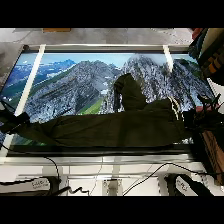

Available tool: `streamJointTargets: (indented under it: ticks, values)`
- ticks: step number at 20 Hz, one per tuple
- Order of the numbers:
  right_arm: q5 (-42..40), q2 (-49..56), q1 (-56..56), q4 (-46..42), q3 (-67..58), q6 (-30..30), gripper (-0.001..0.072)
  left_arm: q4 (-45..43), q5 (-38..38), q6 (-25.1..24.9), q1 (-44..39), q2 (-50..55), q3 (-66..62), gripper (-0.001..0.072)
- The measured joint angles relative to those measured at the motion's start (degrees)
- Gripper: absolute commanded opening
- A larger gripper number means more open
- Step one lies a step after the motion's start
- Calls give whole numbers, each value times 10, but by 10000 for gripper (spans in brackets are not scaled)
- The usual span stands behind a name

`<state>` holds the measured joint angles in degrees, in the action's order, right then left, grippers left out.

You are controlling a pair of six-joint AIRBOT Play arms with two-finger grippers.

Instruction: Fold the clothes and pants, and hang the long-sleeved shirts on hangers.

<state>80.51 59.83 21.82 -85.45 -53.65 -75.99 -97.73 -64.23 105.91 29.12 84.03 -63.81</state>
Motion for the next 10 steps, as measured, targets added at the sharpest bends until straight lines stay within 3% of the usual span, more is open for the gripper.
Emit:
streamJointTargets:
  ticks: [1,2,3,4,10]
  values:
    - [0,0,0,0,0,0,28,-19,2,22,-3,4,0,342]
    - [0,0,0,0,0,0,28,-35,7,38,-5,7,0,153]
    - [0,0,0,0,0,0,28,-48,12,50,-6,10,0,49]
    - [-1,0,0,1,0,0,29,-57,19,59,-7,11,0,16]
    - [-9,0,0,25,0,0,27,-81,58,81,-8,15,-3,15]
